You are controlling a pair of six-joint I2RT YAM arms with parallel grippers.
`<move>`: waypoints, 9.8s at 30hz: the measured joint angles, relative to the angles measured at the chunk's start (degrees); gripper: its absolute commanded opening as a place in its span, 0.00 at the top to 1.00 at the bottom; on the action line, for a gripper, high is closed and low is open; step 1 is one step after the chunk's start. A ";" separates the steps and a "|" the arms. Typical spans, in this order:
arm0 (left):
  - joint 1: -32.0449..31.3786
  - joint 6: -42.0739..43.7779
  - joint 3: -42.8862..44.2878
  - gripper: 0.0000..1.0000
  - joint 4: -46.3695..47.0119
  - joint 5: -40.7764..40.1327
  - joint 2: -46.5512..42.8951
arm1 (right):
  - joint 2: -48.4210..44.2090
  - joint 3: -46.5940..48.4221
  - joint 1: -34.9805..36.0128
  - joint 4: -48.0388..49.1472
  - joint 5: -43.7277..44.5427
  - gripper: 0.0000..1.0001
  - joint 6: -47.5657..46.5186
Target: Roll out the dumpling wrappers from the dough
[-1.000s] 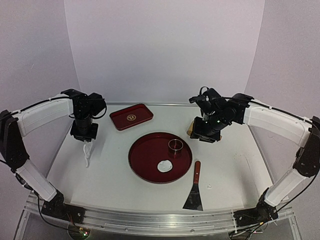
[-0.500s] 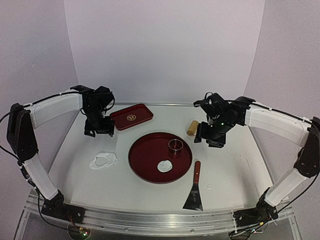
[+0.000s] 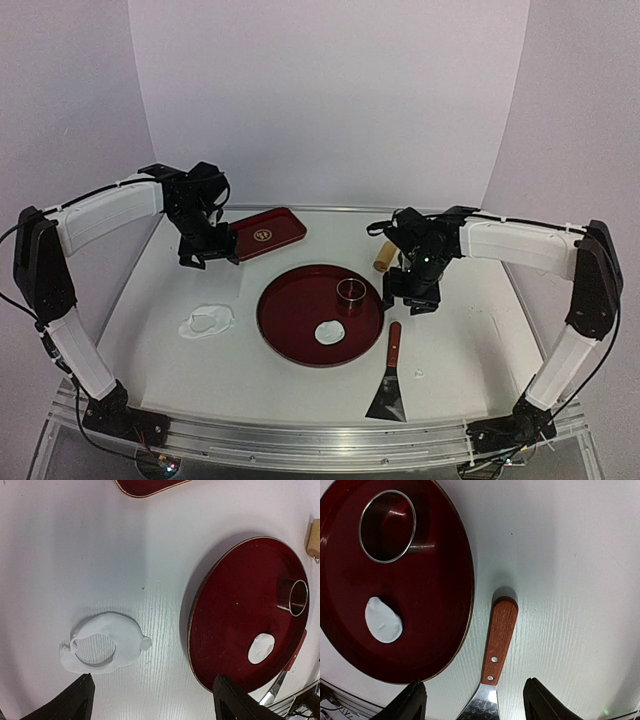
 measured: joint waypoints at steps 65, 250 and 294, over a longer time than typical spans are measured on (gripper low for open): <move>-6.69 7.64 23.72 1.00 11.34 23.56 24.39 | 6.95 2.35 -8.39 -3.45 -2.25 0.33 -11.34; -15.12 10.70 19.69 0.44 40.86 48.66 23.28 | 6.33 37.95 -5.07 -10.99 -2.28 1.00 12.61; -11.93 -19.96 26.07 1.00 45.84 81.46 21.09 | -2.34 24.73 -16.89 10.59 -57.84 0.33 -14.95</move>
